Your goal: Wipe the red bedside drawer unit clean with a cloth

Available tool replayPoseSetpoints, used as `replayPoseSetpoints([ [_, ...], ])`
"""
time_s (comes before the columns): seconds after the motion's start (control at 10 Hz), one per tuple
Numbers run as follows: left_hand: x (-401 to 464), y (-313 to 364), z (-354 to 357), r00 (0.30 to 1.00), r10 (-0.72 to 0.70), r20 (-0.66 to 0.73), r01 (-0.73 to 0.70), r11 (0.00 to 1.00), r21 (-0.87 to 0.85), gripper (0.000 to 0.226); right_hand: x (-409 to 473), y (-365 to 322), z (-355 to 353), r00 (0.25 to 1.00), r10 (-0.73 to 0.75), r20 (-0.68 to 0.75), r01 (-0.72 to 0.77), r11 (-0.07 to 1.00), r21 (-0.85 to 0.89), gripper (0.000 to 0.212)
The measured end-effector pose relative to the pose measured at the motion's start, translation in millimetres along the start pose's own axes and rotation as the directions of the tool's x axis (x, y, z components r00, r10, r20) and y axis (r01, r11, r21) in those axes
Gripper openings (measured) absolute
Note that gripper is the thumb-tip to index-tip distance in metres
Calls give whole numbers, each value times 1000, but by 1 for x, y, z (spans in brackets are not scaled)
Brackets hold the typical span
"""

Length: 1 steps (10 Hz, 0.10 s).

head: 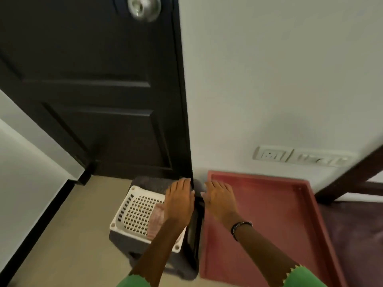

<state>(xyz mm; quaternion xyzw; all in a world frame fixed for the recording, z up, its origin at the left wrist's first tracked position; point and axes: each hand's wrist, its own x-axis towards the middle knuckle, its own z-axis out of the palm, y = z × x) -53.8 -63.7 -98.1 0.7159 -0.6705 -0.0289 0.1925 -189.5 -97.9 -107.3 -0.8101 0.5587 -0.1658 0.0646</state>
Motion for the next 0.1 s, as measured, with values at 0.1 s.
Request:
replayPoseSetpoints([
  [0.1,22,54,-39,978,126,-165,-135,990,-39,32,5,13,-62,975,5,-223,-6,1000,-4,43],
])
